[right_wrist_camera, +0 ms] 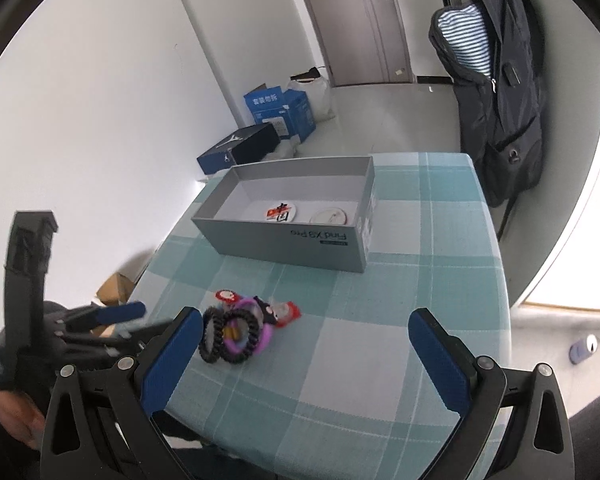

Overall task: Organize jewelry
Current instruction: 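Grasp a black coil hair tie with the left tool and lift it, then grasp the second black coil hair tie with right tool while left tool holds its tie, then carry both hair ties over the gray box and open both tools, then lift both tools away from the gray box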

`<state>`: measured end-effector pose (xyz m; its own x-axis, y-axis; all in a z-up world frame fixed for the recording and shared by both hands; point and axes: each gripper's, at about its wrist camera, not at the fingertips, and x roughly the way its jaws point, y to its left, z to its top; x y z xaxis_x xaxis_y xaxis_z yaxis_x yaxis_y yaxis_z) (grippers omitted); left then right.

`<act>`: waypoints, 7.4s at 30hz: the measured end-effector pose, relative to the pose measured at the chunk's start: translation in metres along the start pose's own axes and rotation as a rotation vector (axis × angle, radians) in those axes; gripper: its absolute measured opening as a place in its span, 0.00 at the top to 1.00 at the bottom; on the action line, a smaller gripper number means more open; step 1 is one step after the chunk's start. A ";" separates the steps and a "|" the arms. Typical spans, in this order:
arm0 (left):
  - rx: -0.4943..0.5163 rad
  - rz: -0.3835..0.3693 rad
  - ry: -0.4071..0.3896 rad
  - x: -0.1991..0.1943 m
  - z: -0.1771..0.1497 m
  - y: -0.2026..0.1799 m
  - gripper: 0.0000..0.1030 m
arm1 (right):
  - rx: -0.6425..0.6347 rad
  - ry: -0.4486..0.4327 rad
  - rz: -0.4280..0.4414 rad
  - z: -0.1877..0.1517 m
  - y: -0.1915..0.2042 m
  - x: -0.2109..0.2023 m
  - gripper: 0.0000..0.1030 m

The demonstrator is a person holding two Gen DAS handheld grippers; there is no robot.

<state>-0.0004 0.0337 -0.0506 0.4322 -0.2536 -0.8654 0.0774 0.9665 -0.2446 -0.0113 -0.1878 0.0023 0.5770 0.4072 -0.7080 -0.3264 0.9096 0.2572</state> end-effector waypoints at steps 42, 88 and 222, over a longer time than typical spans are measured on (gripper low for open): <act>-0.006 -0.108 0.079 0.019 0.008 0.005 0.68 | 0.062 0.055 -0.002 -0.005 -0.009 0.012 0.00; -0.154 -0.223 -0.021 -0.019 0.018 0.053 0.68 | 0.182 0.266 0.157 -0.029 0.039 0.063 0.90; 0.014 0.058 -0.115 -0.021 0.044 0.005 0.25 | 0.077 0.008 0.032 0.035 0.005 0.014 0.02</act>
<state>0.0301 0.0456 -0.0144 0.5363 -0.1920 -0.8219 0.0616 0.9801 -0.1888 0.0218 -0.1746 0.0163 0.5610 0.4354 -0.7040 -0.2858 0.9001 0.3289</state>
